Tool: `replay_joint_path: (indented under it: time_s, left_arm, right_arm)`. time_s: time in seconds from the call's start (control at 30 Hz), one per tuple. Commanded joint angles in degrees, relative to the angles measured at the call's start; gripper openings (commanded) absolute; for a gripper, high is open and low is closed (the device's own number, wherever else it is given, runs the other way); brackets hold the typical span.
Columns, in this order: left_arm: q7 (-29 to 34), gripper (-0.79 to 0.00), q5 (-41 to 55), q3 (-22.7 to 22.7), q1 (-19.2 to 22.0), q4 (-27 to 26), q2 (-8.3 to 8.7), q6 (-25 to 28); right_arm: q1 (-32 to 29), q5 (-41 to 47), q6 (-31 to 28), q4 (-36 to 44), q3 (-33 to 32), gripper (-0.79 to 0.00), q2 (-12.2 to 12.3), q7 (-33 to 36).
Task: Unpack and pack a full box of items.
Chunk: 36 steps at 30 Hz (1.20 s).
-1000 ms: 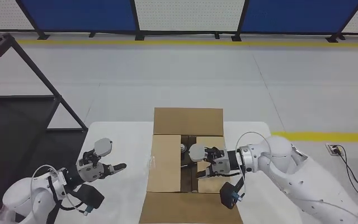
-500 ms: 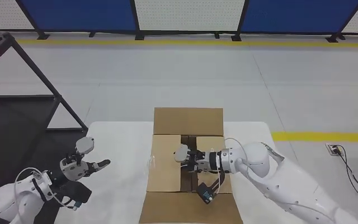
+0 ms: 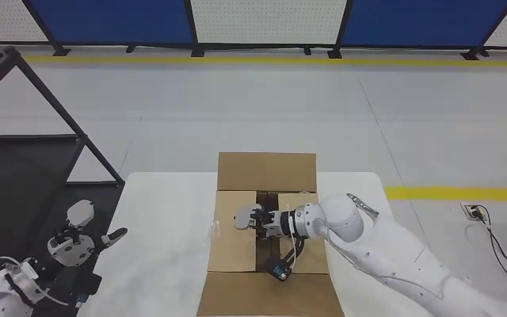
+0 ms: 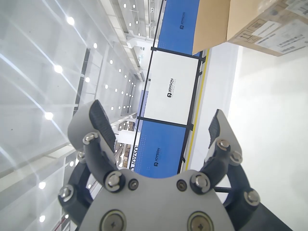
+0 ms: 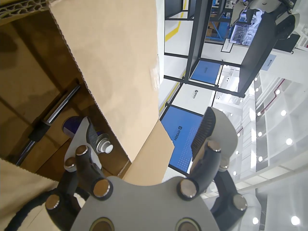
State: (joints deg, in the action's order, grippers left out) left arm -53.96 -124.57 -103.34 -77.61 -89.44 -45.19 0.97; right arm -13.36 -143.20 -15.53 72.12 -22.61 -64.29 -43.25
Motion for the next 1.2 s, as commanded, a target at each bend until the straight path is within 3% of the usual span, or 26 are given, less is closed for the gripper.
replay_joint_path:
  time_s: [0.0,0.43,0.8,1.17]
  left_arm:
    - [0.0,0.000,-0.1,0.0,0.0,0.0,0.01,0.0]
    - [1.2,0.000,0.4,0.4,-0.4,-1.6,-0.13,0.2]
    - [2.3,0.000,0.2,-1.3,-1.7,-0.5,-0.13,0.1]
    - [2.8,0.000,1.5,-1.3,-2.5,-0.2,-0.38,-0.2]
  right_arm:
    - [0.1,0.0,-0.1,-0.2,0.0,0.000,-0.1,-0.2]
    - [-1.5,0.5,1.7,0.3,-0.4,0.000,-0.2,-0.7]
    - [-3.6,4.4,10.8,-0.6,-3.2,0.000,-1.6,-2.8]
    - [-3.7,6.4,12.3,2.6,-5.5,0.000,-3.4,1.2]
